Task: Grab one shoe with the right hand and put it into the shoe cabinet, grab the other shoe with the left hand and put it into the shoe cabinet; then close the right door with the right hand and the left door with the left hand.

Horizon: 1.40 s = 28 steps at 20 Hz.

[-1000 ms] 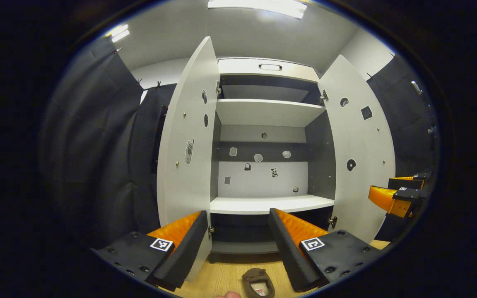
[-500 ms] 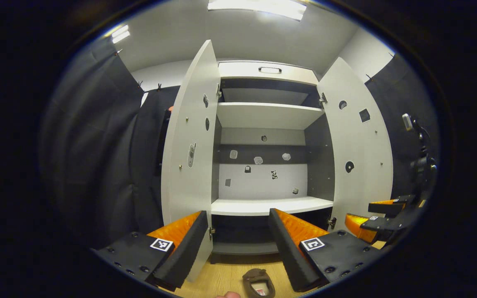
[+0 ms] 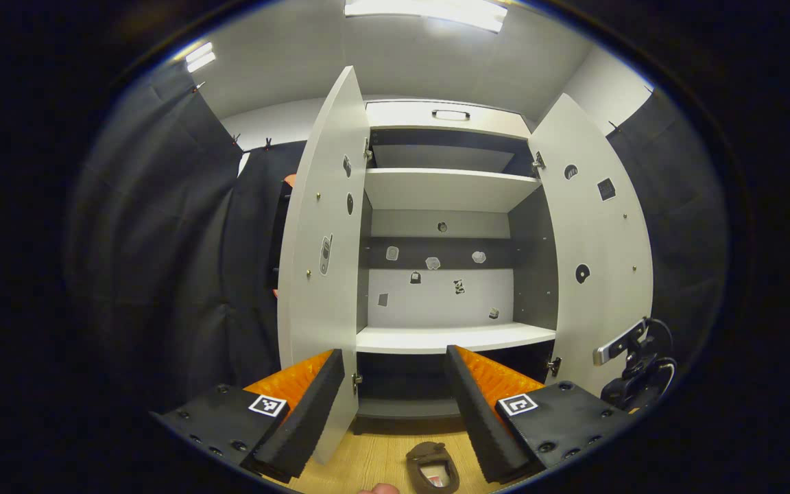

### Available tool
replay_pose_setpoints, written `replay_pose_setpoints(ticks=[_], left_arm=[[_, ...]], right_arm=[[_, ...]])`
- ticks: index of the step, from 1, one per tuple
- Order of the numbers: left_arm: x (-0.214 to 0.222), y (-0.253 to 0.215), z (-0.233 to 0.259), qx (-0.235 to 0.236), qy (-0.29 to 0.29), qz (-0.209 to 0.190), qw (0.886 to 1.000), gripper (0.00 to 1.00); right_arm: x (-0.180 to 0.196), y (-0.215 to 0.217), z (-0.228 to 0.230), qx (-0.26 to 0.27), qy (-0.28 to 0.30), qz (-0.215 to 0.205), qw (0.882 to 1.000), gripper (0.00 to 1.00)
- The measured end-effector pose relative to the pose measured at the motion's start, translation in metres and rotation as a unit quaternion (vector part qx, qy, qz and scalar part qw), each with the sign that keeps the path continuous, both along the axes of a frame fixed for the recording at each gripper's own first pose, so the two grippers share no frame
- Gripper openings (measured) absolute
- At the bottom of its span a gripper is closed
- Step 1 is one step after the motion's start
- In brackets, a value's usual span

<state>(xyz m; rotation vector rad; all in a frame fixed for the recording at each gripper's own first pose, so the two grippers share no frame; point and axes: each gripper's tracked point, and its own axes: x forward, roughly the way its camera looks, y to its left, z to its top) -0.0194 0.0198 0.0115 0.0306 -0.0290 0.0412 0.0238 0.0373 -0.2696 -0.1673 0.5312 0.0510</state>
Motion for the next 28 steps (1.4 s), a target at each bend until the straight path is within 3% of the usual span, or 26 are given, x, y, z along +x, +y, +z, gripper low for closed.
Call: replay_pose_setpoints(ticks=[8, 14, 16, 18, 19, 22, 23, 28], left_arm=[[-0.003, 0.011, -0.006, -0.004, 0.010, 0.012, 1.000, 0.96], [-0.003, 0.017, -0.008, -0.002, 0.012, 0.018, 1.000, 0.96], [-0.002, 0.018, -0.010, -0.001, 0.016, 0.018, 1.000, 0.96], [-0.001, 0.018, -0.011, 0.001, 0.016, 0.020, 1.000, 0.96], [-0.001, 0.019, -0.012, 0.002, 0.017, 0.021, 1.000, 0.96], [0.001, 0.020, -0.013, 0.000, 0.018, 0.022, 1.000, 0.96], [0.000, 0.020, -0.014, -0.001, 0.019, 0.022, 1.000, 0.96], [0.002, 0.020, -0.020, -0.005, 0.022, 0.023, 0.999, 0.96]], right_arm=[[0.000, -0.013, -0.089, -0.006, 0.117, -0.016, 0.993, 0.84], [0.023, -0.017, -0.123, -0.015, 0.143, -0.018, 0.989, 0.73], [0.025, -0.010, -0.134, -0.005, 0.158, -0.015, 0.987, 0.63], [0.027, -0.005, -0.137, 0.009, 0.158, -0.013, 0.987, 0.45], [0.026, -0.004, -0.137, 0.011, 0.157, -0.014, 0.988, 0.31], [0.027, -0.006, -0.132, 0.002, 0.146, -0.003, 0.989, 0.10], [0.026, -0.002, -0.134, 0.004, 0.146, 0.001, 0.989, 0.05], [0.019, -0.005, -0.106, 0.019, 0.112, -0.005, 0.994, 0.03]])
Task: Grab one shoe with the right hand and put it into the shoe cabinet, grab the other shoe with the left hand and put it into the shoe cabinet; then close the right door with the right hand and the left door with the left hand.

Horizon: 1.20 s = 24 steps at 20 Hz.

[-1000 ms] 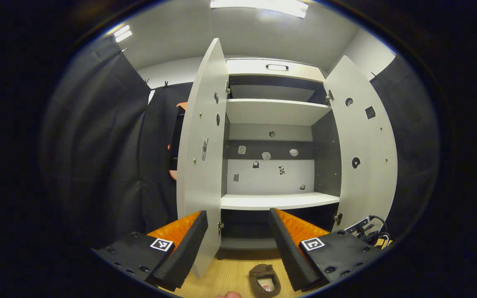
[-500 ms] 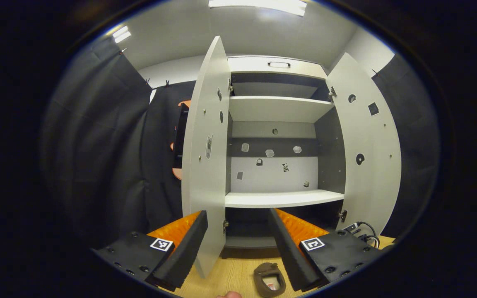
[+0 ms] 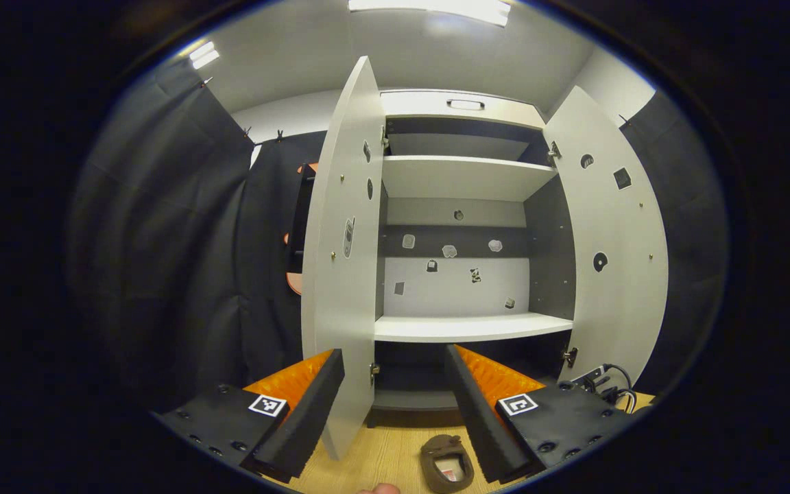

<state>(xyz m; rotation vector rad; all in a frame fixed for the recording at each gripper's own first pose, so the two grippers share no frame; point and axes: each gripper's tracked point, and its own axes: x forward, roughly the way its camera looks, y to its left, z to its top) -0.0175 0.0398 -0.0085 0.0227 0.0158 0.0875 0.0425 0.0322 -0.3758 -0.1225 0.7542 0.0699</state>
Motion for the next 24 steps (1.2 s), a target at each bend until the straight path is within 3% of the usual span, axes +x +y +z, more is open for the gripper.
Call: replay_pose_setpoints(ticks=[4, 8, 13, 20, 21, 24], left_arm=[[0.002, -0.004, -0.006, 0.007, 0.001, -0.004, 1.000, 0.96], [0.004, -0.014, -0.007, 0.002, -0.001, -0.018, 1.000, 0.96], [0.003, -0.023, -0.009, -0.005, -0.001, -0.032, 0.999, 0.96], [-0.004, -0.018, -0.016, -0.004, 0.001, -0.031, 1.000, 0.96], [-0.005, -0.015, -0.017, -0.001, 0.001, -0.029, 1.000, 0.96], [-0.005, -0.013, -0.020, 0.000, 0.005, -0.030, 1.000, 0.96]], right_arm=[[-0.016, 0.005, 0.054, 0.024, -0.043, -0.001, 0.999, 0.03], [-0.018, 0.015, 0.136, 0.022, -0.114, 0.027, 0.993, 0.03], [-0.004, 0.024, 0.249, 0.063, -0.187, 0.003, 0.980, 0.03], [0.065, 0.036, 0.367, 0.076, -0.273, -0.008, 0.959, 0.02], [0.103, 0.040, 0.373, 0.082, -0.275, -0.014, 0.958, 0.03], [0.159, 0.048, 0.382, 0.089, -0.262, -0.038, 0.960, 0.02]])
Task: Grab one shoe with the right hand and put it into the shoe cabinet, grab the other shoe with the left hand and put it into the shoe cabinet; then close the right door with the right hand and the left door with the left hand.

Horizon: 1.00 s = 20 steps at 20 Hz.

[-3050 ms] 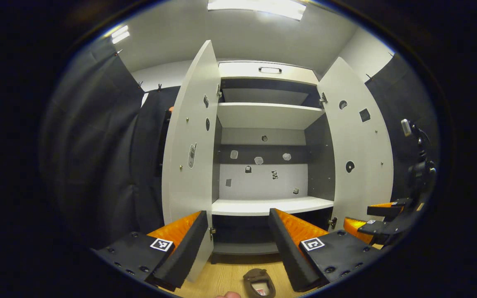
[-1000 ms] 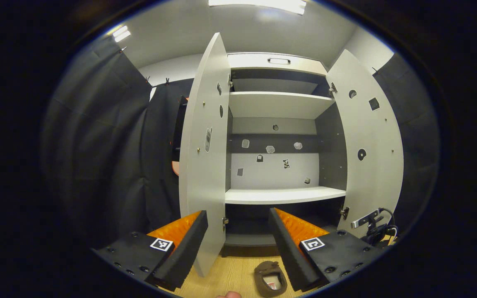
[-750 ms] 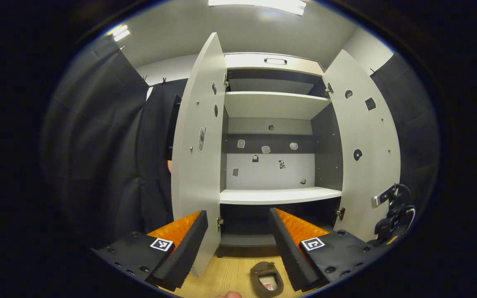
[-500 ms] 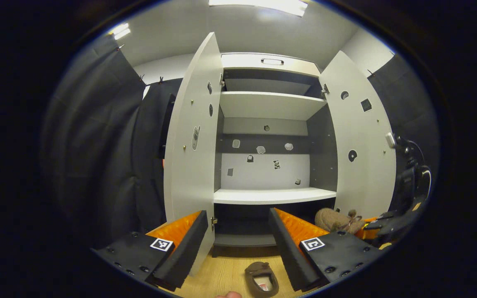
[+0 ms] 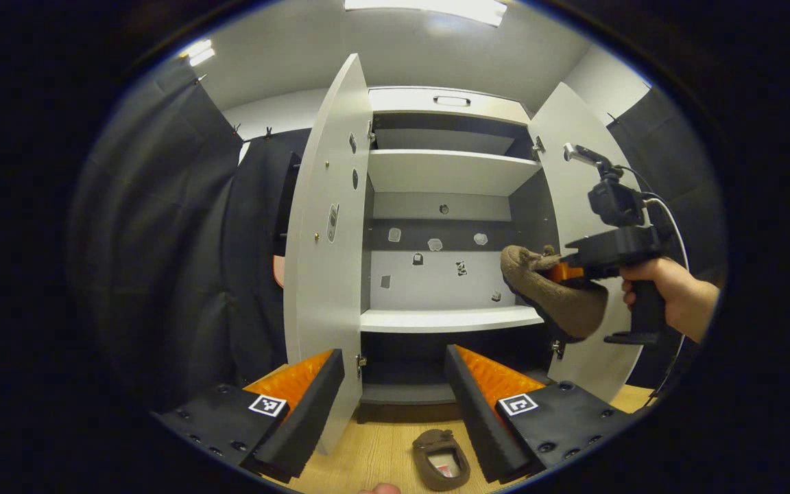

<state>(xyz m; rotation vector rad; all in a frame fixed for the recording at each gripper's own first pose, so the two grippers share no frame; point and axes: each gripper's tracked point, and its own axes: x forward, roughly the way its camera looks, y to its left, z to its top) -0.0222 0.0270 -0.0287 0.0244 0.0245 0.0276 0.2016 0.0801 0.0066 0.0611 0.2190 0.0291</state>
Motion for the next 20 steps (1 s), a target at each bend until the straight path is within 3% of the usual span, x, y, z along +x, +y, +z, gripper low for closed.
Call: replay_pose_setpoints(ticks=[4, 9, 14, 17, 20], left_arm=[[0.001, 0.001, -0.005, -0.007, 0.008, -0.001, 1.000, 0.96], [0.002, 0.006, -0.009, -0.008, 0.015, 0.002, 1.000, 0.96], [0.007, 0.022, -0.017, -0.007, 0.024, 0.020, 0.999, 0.96], [0.008, 0.030, -0.019, -0.008, 0.027, 0.028, 0.999, 0.96], [0.010, 0.035, -0.021, -0.011, 0.028, 0.035, 0.999, 0.96]], right_arm=[[0.078, 0.005, -0.012, -0.021, 0.031, -0.018, 0.999, 0.03], [0.137, 0.001, -0.060, -0.029, 0.112, -0.043, 0.992, 0.03], [0.161, 0.000, -0.079, -0.028, 0.143, -0.050, 0.988, 0.04], [0.165, 0.003, -0.081, 0.001, 0.156, -0.040, 0.987, 0.13], [0.161, -0.004, -0.080, -0.005, 0.160, -0.044, 0.986, 0.21]])
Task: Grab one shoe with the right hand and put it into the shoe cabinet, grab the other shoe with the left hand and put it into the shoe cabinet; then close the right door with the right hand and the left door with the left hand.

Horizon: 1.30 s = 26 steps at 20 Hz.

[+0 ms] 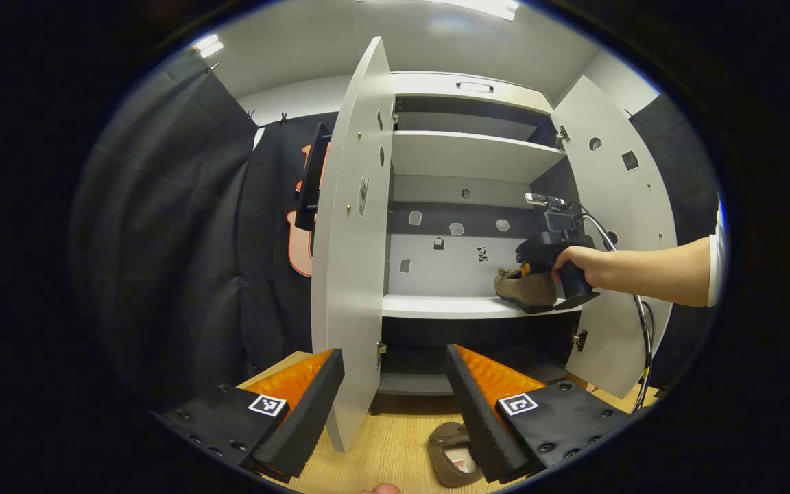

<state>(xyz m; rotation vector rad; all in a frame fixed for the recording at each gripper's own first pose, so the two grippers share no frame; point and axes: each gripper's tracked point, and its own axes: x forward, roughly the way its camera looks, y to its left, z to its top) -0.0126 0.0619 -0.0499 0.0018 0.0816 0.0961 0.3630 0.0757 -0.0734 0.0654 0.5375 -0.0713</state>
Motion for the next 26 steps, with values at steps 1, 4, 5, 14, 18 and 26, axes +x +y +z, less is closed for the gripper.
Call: replay_pose_setpoints(ticks=[1, 4, 5, 14, 18, 26], left_arm=[[0.000, 0.000, -0.001, -0.001, 0.001, 0.001, 1.000, 0.96], [0.001, 0.000, -0.003, -0.002, 0.004, 0.000, 1.000, 0.96], [0.002, 0.000, -0.003, -0.003, 0.004, 0.000, 1.000, 0.96], [0.001, -0.005, -0.003, -0.010, 0.000, -0.001, 1.000, 0.96], [0.002, -0.006, 0.000, -0.011, -0.003, -0.005, 1.000, 0.96], [0.000, -0.029, 0.000, -0.009, 0.003, -0.032, 0.999, 0.96]], right_arm=[[-0.001, -0.003, 0.000, -0.004, 0.002, 0.002, 1.000, 0.29], [-0.011, -0.003, 0.000, -0.009, 0.013, 0.021, 1.000, 0.49], [-0.013, -0.005, 0.002, -0.015, 0.011, 0.027, 0.999, 0.59], [-0.056, 0.000, 0.058, -0.057, -0.062, 0.069, 0.994, 0.84], [-0.091, 0.009, 0.104, -0.045, -0.122, 0.085, 0.988, 0.87], [-0.190, -0.013, 0.142, -0.018, -0.198, 0.086, 0.976, 0.89]])
